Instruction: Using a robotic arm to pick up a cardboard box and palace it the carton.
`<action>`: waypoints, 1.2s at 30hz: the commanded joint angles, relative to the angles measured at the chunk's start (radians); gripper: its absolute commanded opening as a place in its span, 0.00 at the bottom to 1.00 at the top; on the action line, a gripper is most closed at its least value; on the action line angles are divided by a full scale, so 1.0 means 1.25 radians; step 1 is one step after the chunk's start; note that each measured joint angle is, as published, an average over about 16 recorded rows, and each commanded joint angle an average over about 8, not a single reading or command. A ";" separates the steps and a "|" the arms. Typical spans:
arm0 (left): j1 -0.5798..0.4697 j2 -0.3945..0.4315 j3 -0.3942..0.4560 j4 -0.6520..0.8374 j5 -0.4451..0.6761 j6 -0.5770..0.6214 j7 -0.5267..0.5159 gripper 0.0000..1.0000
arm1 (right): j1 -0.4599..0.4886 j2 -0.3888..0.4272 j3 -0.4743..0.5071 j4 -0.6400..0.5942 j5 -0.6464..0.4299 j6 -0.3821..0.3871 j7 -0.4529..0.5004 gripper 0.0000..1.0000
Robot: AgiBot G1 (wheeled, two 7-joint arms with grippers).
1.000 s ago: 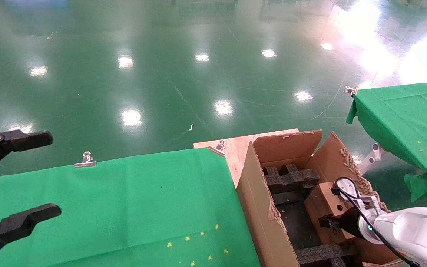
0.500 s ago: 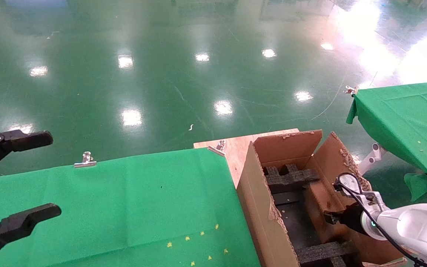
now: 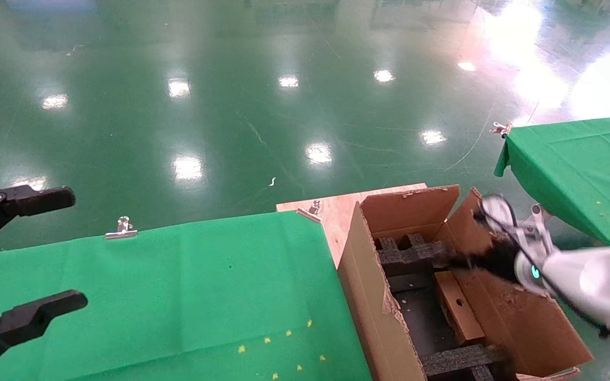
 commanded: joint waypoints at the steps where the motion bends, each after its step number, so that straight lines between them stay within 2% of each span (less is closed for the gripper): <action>1: 0.000 0.000 0.000 0.000 0.000 0.000 0.000 1.00 | 0.023 0.001 0.008 0.004 0.009 0.015 -0.019 1.00; 12: 0.000 0.000 0.000 0.000 0.000 0.000 0.000 1.00 | 0.181 -0.005 0.022 0.014 0.219 0.065 -0.213 1.00; 18: 0.000 0.000 0.000 0.000 0.000 0.000 0.000 1.00 | 0.216 -0.003 0.023 0.015 0.280 0.065 -0.254 1.00; 27: 0.000 0.000 0.000 0.000 0.000 0.000 0.000 1.00 | 0.196 -0.006 0.038 0.013 0.285 0.049 -0.267 1.00; 36: 0.000 0.000 0.000 0.000 0.000 0.000 0.000 1.00 | 0.133 -0.023 0.160 0.005 0.427 -0.055 -0.451 1.00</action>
